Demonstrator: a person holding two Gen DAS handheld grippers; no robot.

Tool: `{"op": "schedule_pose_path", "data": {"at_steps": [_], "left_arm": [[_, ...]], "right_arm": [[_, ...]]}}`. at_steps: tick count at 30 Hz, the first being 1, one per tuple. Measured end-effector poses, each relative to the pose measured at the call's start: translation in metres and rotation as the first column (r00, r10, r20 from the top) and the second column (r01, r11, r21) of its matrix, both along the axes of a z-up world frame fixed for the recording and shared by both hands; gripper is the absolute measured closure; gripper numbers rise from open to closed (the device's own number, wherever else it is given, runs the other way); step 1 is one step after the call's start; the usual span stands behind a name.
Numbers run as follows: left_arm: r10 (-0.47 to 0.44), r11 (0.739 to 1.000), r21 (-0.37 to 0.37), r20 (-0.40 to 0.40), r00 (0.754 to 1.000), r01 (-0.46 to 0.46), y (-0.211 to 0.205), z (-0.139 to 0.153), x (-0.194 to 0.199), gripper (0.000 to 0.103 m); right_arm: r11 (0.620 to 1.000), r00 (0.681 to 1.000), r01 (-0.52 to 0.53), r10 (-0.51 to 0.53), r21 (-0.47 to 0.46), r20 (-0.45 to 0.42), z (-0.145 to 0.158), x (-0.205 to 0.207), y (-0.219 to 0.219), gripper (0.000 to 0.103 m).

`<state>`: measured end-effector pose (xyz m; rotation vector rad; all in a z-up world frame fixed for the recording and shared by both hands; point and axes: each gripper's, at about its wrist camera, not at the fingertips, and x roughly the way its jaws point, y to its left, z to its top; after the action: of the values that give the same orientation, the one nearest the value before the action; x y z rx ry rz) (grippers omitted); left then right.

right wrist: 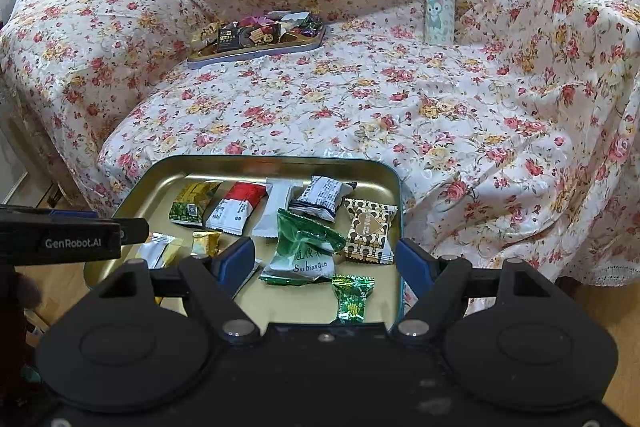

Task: Organize snacks

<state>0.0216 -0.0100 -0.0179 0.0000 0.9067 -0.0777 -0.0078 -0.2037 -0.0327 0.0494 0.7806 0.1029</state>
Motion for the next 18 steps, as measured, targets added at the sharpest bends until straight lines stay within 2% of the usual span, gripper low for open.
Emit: {"op": "schedule_pose_path", "data": {"at_steps": [18], "left_arm": [[-0.002,1.000,-0.003,-0.002,1.000,0.002,0.0001,0.0002,0.0009,0.040]], "right_arm": [[1.000,1.000,-0.001,0.001,-0.001,-0.001,0.0001,0.0002,0.0012,0.023]]}}
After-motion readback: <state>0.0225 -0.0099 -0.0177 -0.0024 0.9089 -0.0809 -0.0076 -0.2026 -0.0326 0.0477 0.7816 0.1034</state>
